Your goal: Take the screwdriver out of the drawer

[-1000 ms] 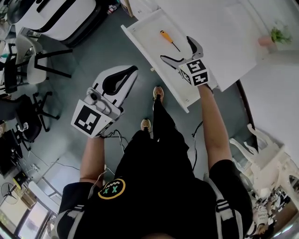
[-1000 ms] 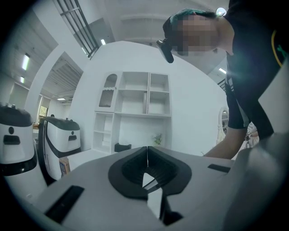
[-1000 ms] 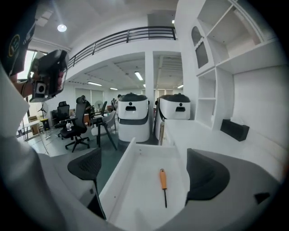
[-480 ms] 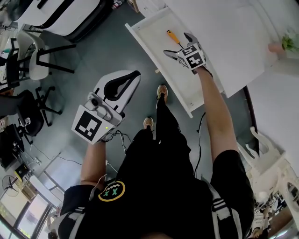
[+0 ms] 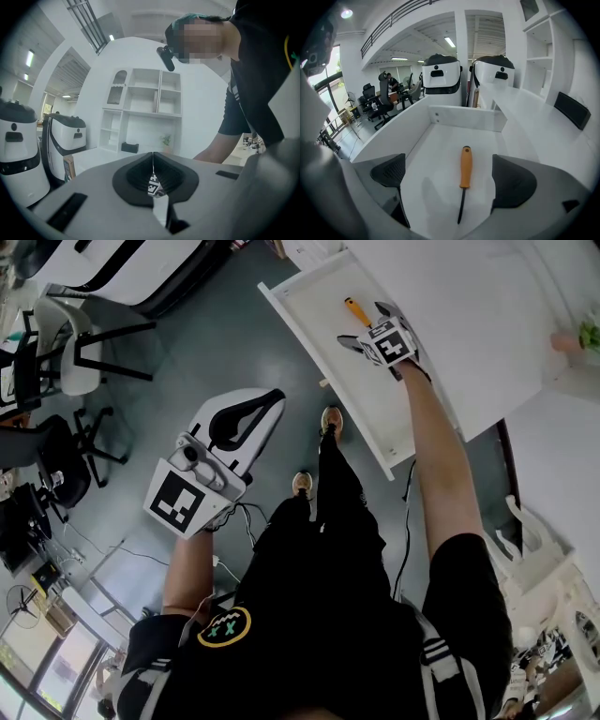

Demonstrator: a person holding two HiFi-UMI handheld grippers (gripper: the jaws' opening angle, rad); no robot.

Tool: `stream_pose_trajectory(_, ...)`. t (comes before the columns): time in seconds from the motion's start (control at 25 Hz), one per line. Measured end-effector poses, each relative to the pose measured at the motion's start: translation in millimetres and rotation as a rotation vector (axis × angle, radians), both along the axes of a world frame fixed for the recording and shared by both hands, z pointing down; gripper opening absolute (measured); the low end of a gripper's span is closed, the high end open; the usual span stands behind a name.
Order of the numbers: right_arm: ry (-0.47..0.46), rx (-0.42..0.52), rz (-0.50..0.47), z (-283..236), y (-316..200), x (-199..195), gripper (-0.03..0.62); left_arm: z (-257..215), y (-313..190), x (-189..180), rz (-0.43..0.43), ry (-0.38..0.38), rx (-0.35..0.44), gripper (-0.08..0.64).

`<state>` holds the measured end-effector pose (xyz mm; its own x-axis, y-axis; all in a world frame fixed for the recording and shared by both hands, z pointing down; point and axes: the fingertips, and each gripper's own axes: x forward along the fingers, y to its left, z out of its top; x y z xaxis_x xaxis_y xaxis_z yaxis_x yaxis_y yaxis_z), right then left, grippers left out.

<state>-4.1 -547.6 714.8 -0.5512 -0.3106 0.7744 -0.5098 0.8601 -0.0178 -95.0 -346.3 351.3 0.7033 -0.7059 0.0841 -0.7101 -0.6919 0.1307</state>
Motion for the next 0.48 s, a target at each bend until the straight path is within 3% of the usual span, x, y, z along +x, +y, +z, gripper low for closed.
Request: stream_pose_trajectory(0.48, 0.054, -0.061, -0.004, 38.5, -14.5, 4.3, 0.580, 8.0, -5.0, 1.5, 0.007, 0.001, -0.020, 0.020)
